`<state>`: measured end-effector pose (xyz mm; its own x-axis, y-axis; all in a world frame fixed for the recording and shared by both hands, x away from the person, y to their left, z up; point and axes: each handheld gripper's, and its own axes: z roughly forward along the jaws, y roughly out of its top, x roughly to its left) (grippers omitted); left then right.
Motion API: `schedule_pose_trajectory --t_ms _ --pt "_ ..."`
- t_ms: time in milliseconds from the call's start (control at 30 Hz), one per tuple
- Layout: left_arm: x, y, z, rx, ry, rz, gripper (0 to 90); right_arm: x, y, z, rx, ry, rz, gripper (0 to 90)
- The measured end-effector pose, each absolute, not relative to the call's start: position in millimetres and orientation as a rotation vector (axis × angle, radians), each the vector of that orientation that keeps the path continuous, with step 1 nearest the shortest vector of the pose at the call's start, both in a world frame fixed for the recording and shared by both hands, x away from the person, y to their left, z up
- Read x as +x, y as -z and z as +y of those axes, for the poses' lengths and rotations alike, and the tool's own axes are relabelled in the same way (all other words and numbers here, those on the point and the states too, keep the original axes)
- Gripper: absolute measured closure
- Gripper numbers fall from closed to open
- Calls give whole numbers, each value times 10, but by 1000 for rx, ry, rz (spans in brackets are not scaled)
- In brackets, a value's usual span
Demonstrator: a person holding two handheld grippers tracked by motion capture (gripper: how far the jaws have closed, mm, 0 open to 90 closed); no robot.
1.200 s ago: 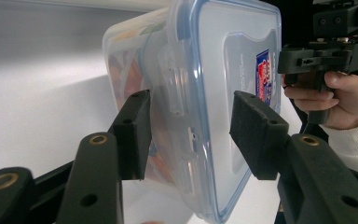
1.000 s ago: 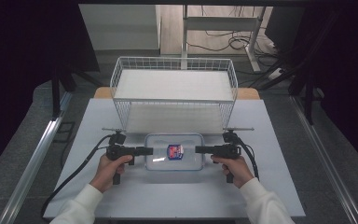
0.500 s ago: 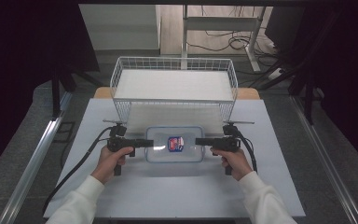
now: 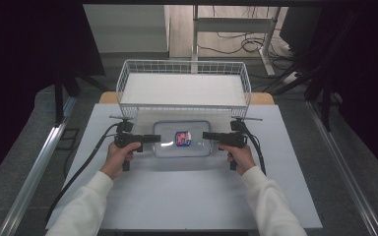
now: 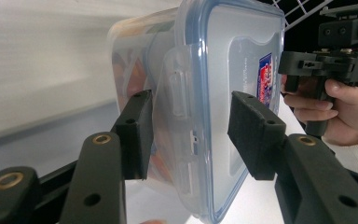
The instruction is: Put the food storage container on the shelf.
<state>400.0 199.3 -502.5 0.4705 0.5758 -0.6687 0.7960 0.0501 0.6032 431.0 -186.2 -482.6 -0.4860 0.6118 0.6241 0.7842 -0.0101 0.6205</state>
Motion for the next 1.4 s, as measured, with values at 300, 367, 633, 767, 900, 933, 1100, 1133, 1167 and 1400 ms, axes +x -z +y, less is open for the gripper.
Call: schedule_pose_trajectory --t_ms 300,367,633,767,900,933,1100,1133,1167,1400 --pt "4068 5117 1968 1611 248 1215 503 4366 4919 -1858 -1540 1507 -2069 444" --pt "4075 5127 1967 1599 252 1223 502 4372 4931 -1859 -1548 1510 -2062 442" --pt "4124 5178 1966 1552 232 1264 493 4369 4961 -1813 -1616 1536 -2056 418" --pt "4135 5209 1924 1541 227 1270 448 4371 4989 -1784 -1645 1543 -2033 403" --pt "4140 5222 1921 1530 226 1263 419 4359 4986 -1772 -1659 1543 -2036 396" --pt "4127 5202 1929 1526 204 1273 371 4333 4976 -1774 -1695 1545 -2048 361" --pt "4040 5149 1960 1549 152 1262 332 4194 4897 -1829 -1728 1549 -2156 240" --pt "3956 5147 1970 1544 141 1261 326 4139 4882 -1839 -1726 1529 -2188 218" --pt "3956 5147 1970 1544 141 1261 321 4139 4882 -1839 -1726 1529 -2188 218" --pt "3489 5029 2091 1664 31 1177 313 3680 4745 -2056 -1625 1533 -2455 269"
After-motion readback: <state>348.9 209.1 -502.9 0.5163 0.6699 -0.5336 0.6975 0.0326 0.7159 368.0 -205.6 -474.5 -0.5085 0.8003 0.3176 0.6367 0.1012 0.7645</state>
